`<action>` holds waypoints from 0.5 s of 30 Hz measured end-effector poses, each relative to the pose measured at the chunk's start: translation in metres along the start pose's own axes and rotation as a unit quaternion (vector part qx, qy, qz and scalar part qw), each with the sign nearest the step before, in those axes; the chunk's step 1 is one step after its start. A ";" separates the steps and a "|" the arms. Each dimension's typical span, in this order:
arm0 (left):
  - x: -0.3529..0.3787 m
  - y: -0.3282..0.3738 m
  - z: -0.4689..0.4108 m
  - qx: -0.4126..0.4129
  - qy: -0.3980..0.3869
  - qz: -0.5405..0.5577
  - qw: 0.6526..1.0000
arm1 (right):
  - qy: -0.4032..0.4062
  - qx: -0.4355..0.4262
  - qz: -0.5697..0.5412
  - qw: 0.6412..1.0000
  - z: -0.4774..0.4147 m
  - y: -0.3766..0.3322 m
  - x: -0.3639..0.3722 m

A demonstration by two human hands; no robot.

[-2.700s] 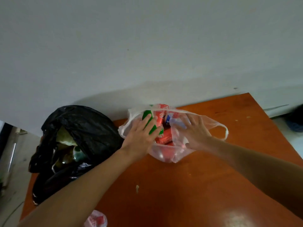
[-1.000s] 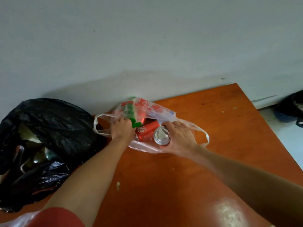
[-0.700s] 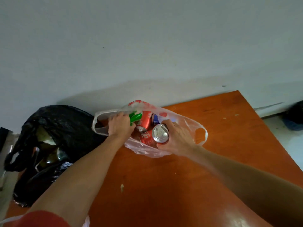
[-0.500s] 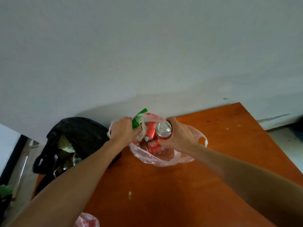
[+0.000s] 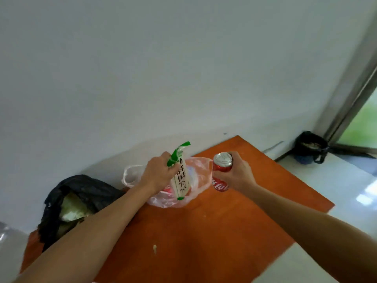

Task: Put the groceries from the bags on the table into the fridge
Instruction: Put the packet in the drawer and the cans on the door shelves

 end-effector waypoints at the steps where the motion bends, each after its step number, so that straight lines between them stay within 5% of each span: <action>1: 0.014 0.019 0.002 0.017 -0.017 -0.004 1.000 | 0.007 0.013 0.007 1.000 0.022 0.011 -0.013; 15: 0.256 0.356 0.045 0.288 -0.224 -0.057 0.929 | 0.258 0.207 0.065 0.942 0.353 0.173 -0.270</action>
Point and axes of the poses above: each hand's wrist, its own z-axis away from the middle knuckle, its own x-axis out of the palm, y = z × x, the point moved 9 cm from there along -z, towards the middle knuckle, and after that the axes turned 15 degrees about -y, right-handed, at the moved point
